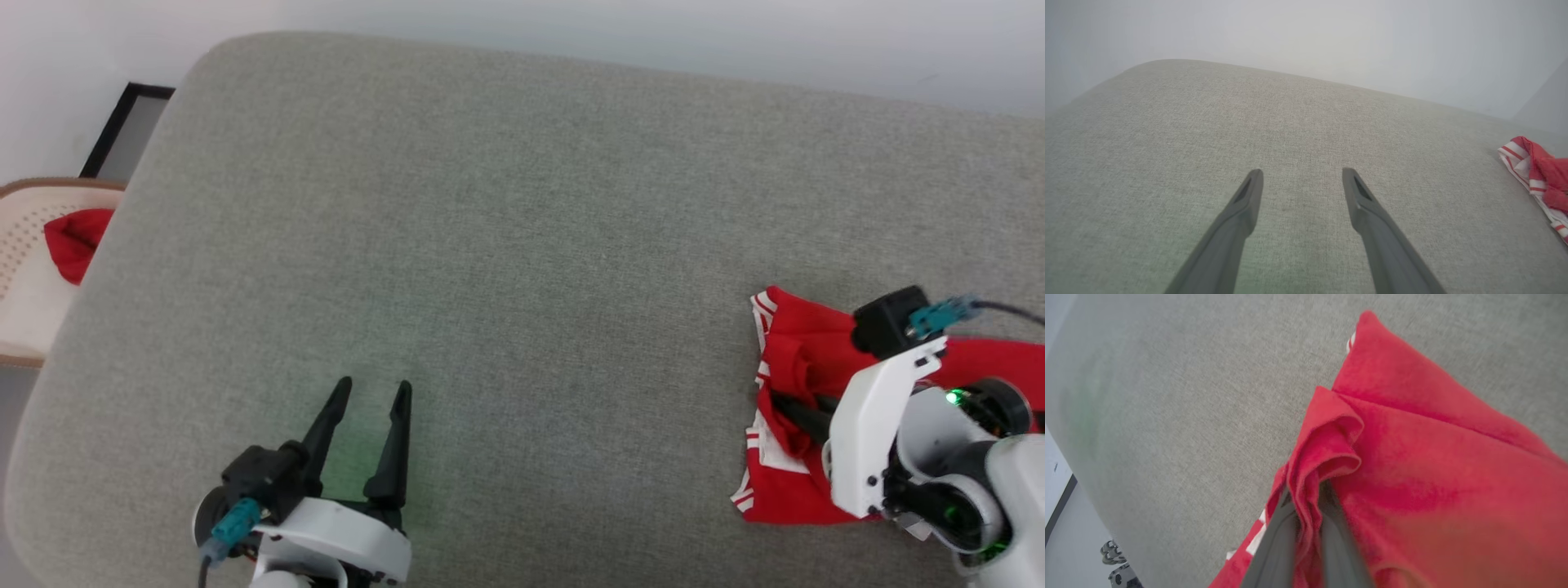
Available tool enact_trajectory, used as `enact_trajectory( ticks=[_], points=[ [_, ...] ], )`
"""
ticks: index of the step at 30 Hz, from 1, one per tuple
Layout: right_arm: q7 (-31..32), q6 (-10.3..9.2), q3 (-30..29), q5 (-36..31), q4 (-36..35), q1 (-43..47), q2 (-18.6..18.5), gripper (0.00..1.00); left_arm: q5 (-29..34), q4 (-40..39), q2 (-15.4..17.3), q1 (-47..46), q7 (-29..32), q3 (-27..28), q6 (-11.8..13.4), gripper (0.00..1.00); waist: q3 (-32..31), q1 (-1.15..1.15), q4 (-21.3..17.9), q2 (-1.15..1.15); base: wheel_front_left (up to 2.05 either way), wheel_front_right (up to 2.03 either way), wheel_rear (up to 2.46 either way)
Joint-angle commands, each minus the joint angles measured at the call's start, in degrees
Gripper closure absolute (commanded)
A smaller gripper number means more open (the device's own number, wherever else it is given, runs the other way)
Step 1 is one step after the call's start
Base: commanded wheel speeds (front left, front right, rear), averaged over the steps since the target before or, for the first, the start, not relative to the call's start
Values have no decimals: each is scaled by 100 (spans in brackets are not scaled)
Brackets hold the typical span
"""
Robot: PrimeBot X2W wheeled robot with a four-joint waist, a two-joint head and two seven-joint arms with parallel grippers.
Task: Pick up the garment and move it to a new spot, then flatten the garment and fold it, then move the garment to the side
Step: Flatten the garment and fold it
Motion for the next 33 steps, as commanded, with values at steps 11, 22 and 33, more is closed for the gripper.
enact_trajectory(
  ticks=[11, 22, 33],
  points=[
    [-851, -1, 683, 427, 703, -222, 78, 0, -70, 156, 92, 26, -22, 16, -13, 0, -292, 0, -157, 0, 0, 0, 0],
    [-2033, -1, 874, 1217, 428, -75, -575, 0, -316, 336, 252, 381, -22, 50, -13, 0, -957, 0, -703, 0, 0, 0, 0],
    [-4011, -1, 474, 1003, 1558, 289, -623, 0, -545, 777, 368, 532, -22, 37, -13, 0, -1385, 0, -1055, 0, 0, 0, 0]
  ],
)
